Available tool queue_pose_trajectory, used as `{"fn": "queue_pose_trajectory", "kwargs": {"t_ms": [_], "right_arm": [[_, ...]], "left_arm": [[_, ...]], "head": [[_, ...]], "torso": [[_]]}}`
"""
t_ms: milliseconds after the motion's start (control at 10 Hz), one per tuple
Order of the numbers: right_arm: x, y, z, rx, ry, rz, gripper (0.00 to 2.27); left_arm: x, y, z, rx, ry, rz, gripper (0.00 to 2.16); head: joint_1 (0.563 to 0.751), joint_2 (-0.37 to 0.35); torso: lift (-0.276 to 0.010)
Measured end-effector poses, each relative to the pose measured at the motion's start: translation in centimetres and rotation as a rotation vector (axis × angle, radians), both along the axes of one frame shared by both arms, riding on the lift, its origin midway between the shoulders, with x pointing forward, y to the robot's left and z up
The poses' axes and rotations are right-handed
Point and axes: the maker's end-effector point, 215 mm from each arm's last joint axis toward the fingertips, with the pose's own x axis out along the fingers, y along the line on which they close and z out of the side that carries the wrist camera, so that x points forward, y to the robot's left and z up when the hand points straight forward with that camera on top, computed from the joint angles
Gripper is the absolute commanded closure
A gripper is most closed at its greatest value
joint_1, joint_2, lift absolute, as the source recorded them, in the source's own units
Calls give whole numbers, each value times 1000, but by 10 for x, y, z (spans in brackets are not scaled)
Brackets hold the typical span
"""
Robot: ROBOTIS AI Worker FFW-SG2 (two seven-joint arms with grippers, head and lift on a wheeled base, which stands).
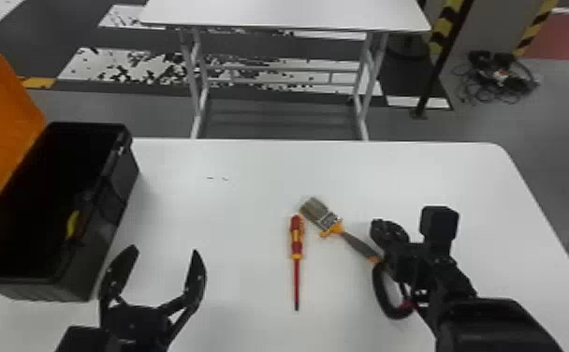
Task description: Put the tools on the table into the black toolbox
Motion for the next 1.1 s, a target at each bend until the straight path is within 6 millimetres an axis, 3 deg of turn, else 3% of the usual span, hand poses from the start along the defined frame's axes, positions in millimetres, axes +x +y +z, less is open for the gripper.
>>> {"fn": "queue_pose_trajectory", "kwargs": {"t_ms": [500, 700, 900, 1100], "right_arm": [[-1, -19, 50, 16, -29, -37, 2240], [-5, -17, 76, 87, -74, -48, 2240], [-7, -6, 120, 200, -202, -26, 2240], [-13, 2, 179, 330, -380, 8, 2240]], "left_arm": [[-1, -1, 5, -4, -9, -1, 93], [0, -5, 12, -10, -20, -11, 93], [3, -19, 25, -22, -40, -53, 93], [6, -46, 43, -44, -45, -153, 93]], "head": [[695, -45], [695, -50], [695, -52], [695, -78]], "torso": [[-75], [-75], [-75], [-75]]}}
